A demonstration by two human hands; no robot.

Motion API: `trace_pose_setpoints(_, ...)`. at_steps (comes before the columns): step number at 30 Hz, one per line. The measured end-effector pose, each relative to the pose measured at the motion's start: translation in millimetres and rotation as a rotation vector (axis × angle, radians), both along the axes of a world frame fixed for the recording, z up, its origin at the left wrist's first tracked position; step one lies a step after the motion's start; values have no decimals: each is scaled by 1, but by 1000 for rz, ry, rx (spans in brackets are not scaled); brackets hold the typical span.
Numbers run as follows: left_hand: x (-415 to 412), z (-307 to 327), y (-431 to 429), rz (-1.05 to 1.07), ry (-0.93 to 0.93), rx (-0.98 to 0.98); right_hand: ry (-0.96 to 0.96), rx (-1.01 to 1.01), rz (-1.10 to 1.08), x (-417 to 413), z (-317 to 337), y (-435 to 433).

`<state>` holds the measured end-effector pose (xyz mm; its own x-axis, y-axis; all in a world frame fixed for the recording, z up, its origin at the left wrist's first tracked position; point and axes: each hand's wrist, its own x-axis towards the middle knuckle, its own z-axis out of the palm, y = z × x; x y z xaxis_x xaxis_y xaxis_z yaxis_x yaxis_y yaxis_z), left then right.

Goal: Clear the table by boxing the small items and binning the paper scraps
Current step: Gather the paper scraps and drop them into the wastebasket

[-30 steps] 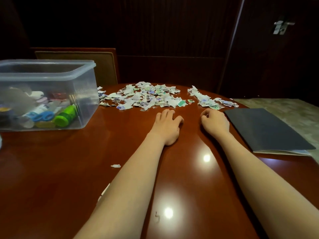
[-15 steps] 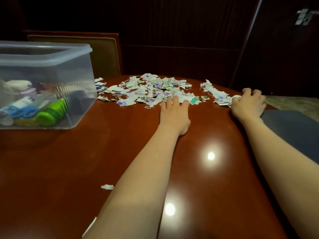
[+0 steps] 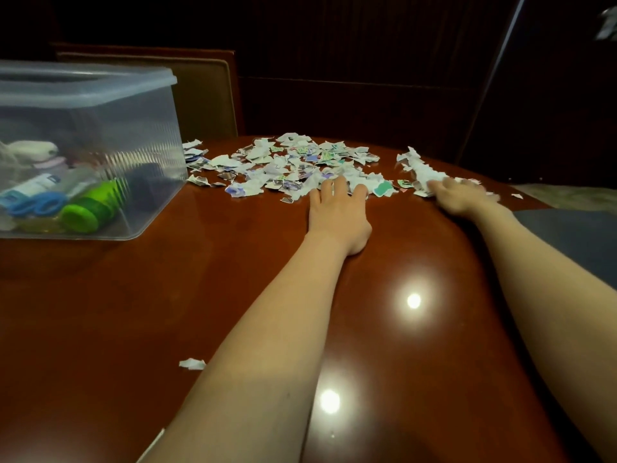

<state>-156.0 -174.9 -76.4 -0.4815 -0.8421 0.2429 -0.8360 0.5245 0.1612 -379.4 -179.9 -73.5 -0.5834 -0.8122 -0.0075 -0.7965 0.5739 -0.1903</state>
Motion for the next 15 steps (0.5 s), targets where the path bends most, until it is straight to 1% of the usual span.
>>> trace_pose_setpoints(3,0,0,1,85,32,40,-8,-17,181,21,1,-11)
trace_pose_setpoints(8,2,1,-5,271,96,94,-13,-15,393,69,1,-25)
trace_pose_setpoints(11,7,1,-15,301,143,105,-37,-32,509,97,0,-28)
trace_pose_setpoints(15,19,0,-32,312,165,136,-8,-25,608,116,-1,-24)
